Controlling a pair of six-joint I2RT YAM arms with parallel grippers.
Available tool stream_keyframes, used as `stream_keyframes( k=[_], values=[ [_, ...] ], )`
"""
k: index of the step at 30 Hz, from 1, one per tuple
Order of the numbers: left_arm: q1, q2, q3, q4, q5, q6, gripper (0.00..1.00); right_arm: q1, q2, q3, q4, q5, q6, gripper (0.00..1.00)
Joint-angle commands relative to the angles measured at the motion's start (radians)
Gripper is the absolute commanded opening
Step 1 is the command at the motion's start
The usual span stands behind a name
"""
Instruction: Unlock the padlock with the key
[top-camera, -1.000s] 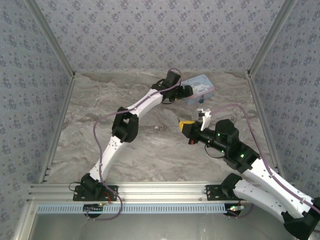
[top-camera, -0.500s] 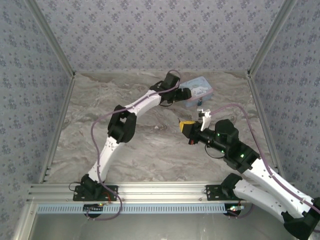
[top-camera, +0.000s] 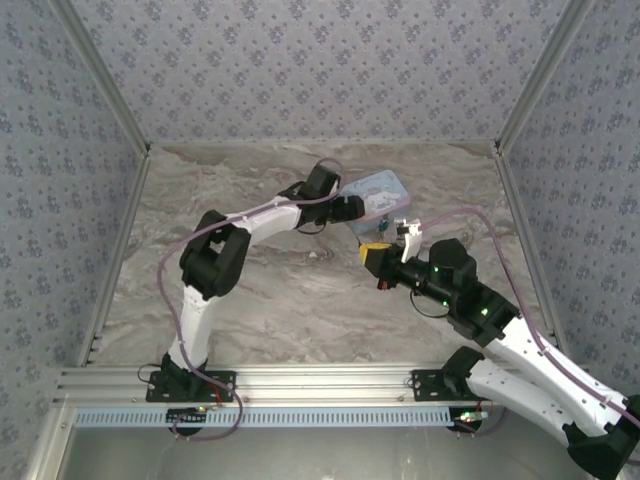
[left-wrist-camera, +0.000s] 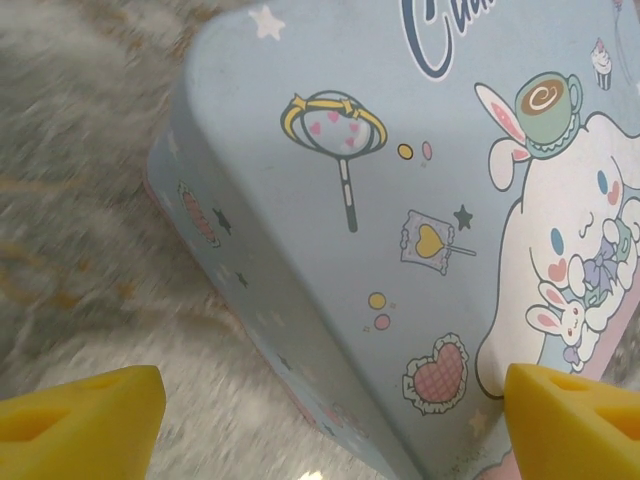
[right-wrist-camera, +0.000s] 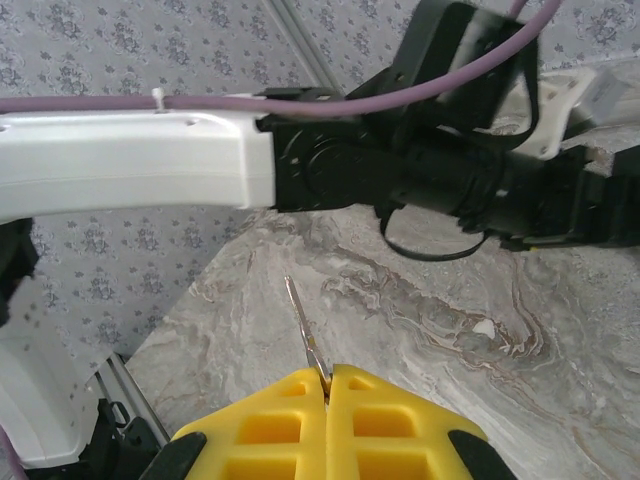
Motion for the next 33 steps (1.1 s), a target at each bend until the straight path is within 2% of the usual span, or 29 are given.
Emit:
stream_keyframes(
  k=[1, 12, 19, 25, 33],
  values=[
    [0.018, -0.059, -0.139, -0.058, -0.054, 0.040, 0.86, 0.007, -0.006, 0.024, -0.001, 0.020, -0.006, 0.00],
    [0.039, -0.314, -0.509, -0.020, -0.121, 0.029, 0.87, 0.007, 0.003, 0.015, 0.003, 0.015, -0.014, 0.00],
    [0.092, -0.482, -0.694, -0.031, -0.154, -0.005, 0.88, 0.005, 0.003, 0.008, 0.003, 0.011, -0.016, 0.00],
    [0.155, -0.577, -0.757, -0.057, -0.160, -0.002, 0.89, 0.004, 0.005, 0.006, 0.006, 0.012, -0.018, 0.00],
    [0.246, -0.536, -0.719, -0.033, -0.147, 0.037, 0.90, 0.005, 0.009, 0.008, 0.010, 0.007, -0.013, 0.00]
  ],
)
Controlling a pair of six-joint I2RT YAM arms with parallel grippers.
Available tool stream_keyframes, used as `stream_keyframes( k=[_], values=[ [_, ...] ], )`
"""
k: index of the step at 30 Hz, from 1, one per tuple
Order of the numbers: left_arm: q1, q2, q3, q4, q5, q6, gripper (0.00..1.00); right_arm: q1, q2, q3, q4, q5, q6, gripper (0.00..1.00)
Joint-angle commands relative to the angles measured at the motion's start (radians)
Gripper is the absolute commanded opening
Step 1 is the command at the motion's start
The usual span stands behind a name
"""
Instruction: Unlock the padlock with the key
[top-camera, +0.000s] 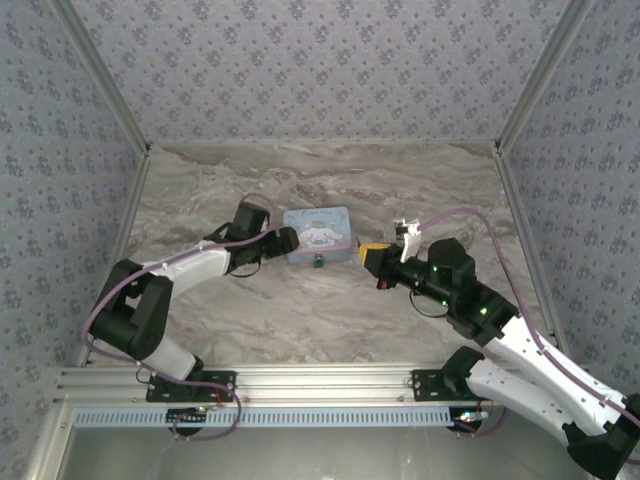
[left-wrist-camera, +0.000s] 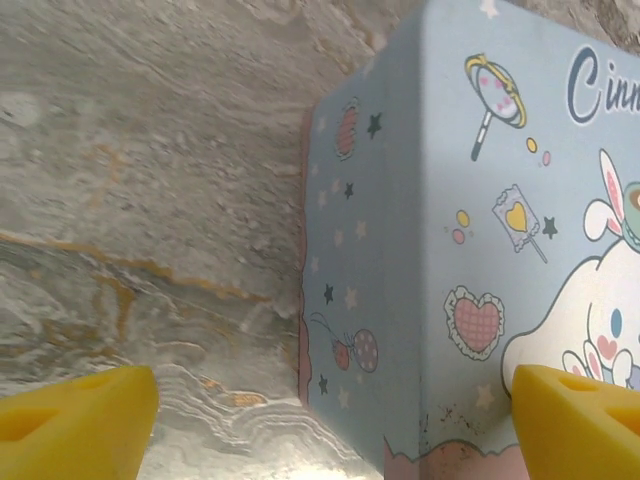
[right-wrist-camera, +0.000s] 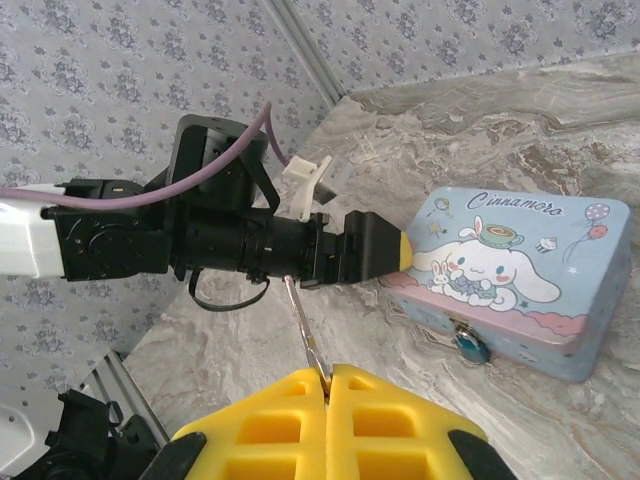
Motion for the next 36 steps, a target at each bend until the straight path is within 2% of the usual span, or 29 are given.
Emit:
stream_keyframes(
  k=[1, 8, 15, 25, 29, 36],
  values=[
    [0.047, 0.064, 0.015, -0.097, -0.048, 0.042, 0.90, 0.004, -0.001, 0.008, 0.010, 0.008, -0.012, 0.00],
    [0.114, 0.184, 0.150, -0.090, -0.027, 0.095, 0.90, 0.005, -0.003, 0.009, 0.006, 0.007, -0.008, 0.00],
    [0.123, 0.294, 0.295, -0.122, -0.025, 0.146, 0.91, 0.006, -0.003, 0.008, 0.003, 0.009, -0.002, 0.00],
    [0.121, 0.235, 0.377, -0.129, -0.036, 0.216, 0.93, 0.006, 0.006, 0.014, 0.000, 0.014, -0.008, 0.00],
    [0.091, 0.211, 0.452, -0.188, -0.068, 0.263, 0.93, 0.006, 0.017, 0.022, -0.007, 0.015, -0.017, 0.00],
    [-0.015, 0.234, 0.525, -0.216, -0.085, 0.301, 0.93, 0.004, 0.019, 0.021, -0.008, 0.019, -0.019, 0.00]
  ],
)
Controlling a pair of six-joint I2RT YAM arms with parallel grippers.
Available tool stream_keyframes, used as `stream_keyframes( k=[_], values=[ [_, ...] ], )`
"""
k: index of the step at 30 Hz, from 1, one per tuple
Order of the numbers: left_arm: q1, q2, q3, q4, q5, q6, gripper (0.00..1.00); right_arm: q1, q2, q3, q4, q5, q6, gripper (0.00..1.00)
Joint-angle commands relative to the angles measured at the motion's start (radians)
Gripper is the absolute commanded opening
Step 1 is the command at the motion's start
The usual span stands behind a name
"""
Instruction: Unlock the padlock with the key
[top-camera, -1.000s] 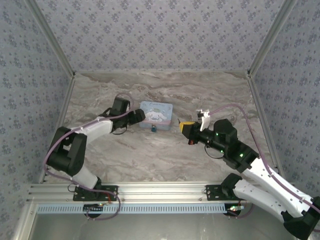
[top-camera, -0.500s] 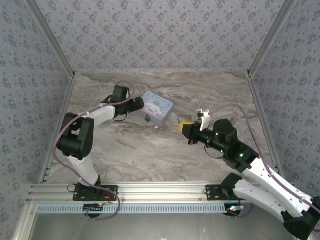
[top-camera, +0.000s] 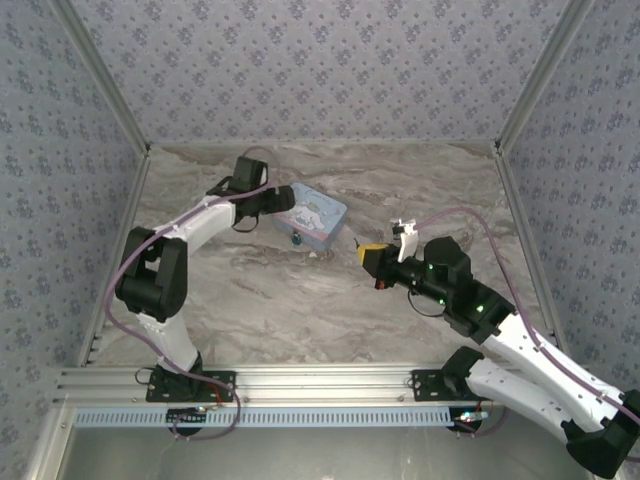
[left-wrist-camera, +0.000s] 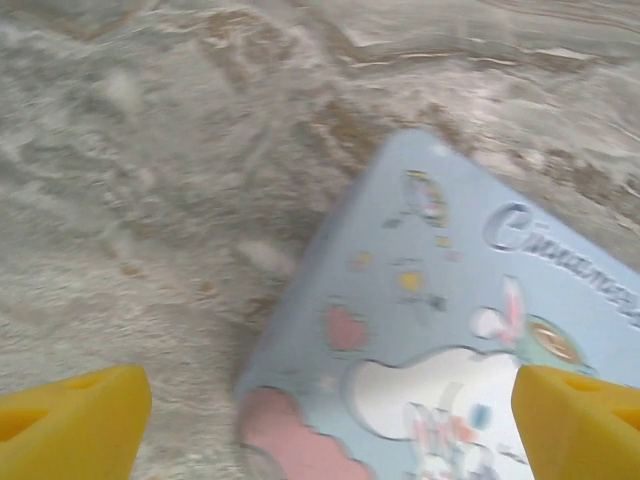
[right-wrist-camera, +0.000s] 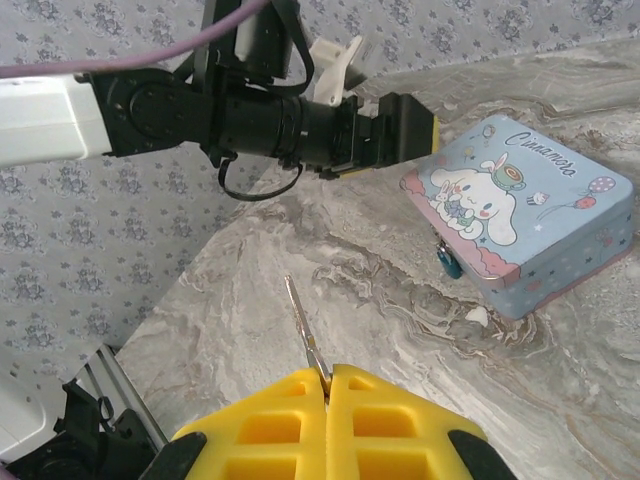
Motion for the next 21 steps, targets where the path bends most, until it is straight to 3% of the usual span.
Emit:
stream_keyframes(
  k=[1, 13, 21],
  values=[
    [-0.047, -0.008, 0.047, -0.040, -0.014, 0.042, 0.93, 0.004, -0.003, 0.022, -0.005, 0.017, -0.016, 0.00],
    [-0.119, 0.110, 0.132, -0.065, -0.022, 0.097, 0.88, 0.005, -0.013, 0.033, -0.022, 0.016, -0.016, 0.00],
    [-0.186, 0.166, 0.164, -0.152, -0.150, 0.150, 0.88, 0.004, -0.016, 0.037, -0.019, 0.016, -0.015, 0.00]
  ],
)
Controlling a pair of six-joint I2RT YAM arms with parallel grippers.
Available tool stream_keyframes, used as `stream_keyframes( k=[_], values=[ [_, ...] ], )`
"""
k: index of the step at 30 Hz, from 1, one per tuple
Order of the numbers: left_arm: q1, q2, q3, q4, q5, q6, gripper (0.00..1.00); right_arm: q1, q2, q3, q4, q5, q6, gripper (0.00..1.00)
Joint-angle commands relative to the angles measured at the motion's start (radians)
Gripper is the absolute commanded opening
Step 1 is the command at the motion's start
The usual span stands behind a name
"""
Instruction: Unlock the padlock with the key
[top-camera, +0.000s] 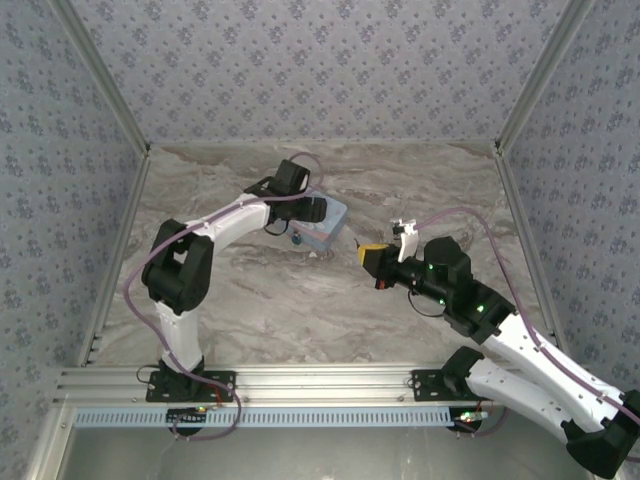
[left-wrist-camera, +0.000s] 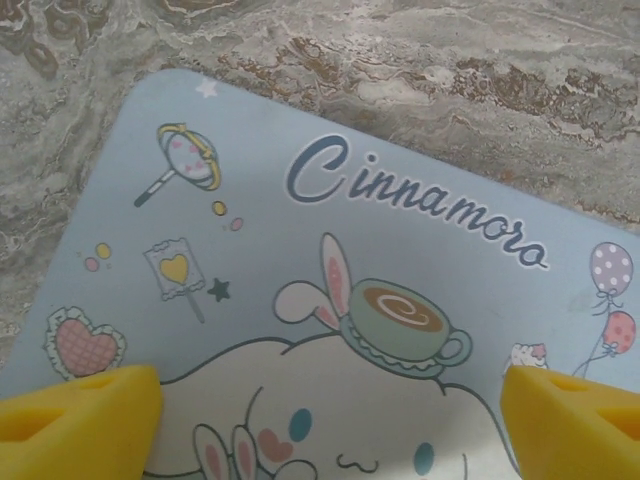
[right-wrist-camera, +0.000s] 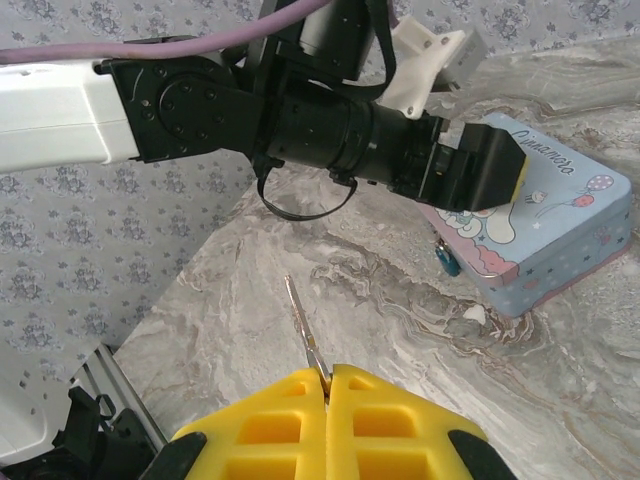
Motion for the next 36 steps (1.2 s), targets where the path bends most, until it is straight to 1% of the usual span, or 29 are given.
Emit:
stream_keyframes(
  k=[1, 6, 13, 19, 23, 29, 36],
  values=[
    [-0.031, 0.035, 0.021, -0.064, -0.071, 0.042, 0.88, 0.005, -0.015, 0.035, -0.012, 0.013, -0.014, 0.00],
    [-0.050, 0.069, -0.004, -0.059, -0.101, 0.043, 0.88, 0.005, -0.015, 0.036, -0.013, 0.010, -0.012, 0.00],
    [-0.075, 0.083, -0.069, -0.043, -0.083, 0.022, 0.88, 0.006, -0.015, 0.032, -0.013, 0.013, -0.011, 0.00],
    [-0.087, 0.075, -0.141, -0.036, -0.046, -0.014, 0.88, 0.006, -0.013, 0.030, -0.012, 0.016, -0.014, 0.00],
    [-0.098, 0.055, -0.190, -0.035, -0.008, -0.043, 0.88, 0.007, -0.014, 0.028, -0.011, 0.017, -0.016, 0.00],
    [-0.143, 0.002, -0.276, -0.042, -0.006, -0.060, 0.89, 0.005, -0.013, 0.019, -0.007, 0.016, -0.016, 0.00],
    [-0.196, -0.051, -0.359, -0.050, -0.029, -0.084, 0.89, 0.004, -0.013, 0.014, 0.001, 0.017, -0.017, 0.00]
  ],
)
